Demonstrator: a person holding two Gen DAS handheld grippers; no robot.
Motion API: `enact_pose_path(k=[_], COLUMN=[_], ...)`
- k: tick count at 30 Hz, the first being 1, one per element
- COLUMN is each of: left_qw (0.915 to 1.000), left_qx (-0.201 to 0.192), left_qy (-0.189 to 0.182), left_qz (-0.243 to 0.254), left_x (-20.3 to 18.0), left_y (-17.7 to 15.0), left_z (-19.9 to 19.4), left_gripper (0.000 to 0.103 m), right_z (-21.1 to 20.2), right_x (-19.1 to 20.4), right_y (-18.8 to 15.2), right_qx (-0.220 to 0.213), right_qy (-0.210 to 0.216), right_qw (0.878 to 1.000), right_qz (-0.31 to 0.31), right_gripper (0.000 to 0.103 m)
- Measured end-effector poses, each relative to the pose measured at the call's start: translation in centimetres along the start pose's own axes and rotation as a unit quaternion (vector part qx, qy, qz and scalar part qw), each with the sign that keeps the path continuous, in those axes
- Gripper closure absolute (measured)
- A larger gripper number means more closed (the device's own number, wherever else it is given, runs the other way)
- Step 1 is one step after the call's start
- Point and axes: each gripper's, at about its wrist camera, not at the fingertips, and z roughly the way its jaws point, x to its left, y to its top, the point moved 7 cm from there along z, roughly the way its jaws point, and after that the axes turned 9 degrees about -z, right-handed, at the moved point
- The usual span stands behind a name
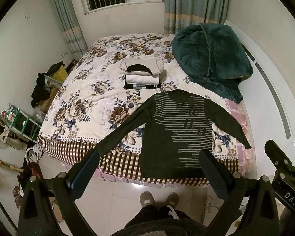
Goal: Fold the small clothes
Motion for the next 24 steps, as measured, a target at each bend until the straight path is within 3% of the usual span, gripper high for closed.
enact_pose_path(k=[24], left_qw=[1.0], left_qx=[-0.003], left_qy=[-0.002], left_qz=[-0.002], left_x=[0.7], left_y=[1.5], left_z=[-0.1], left_gripper=[0.0], right_z=[-0.2], right_x=[0.7], right_y=[1.5], right_qx=[-0.005], right_qy=[0.001], right_qw=[1.0], right_qz=[-0.007], right_gripper=[0.0])
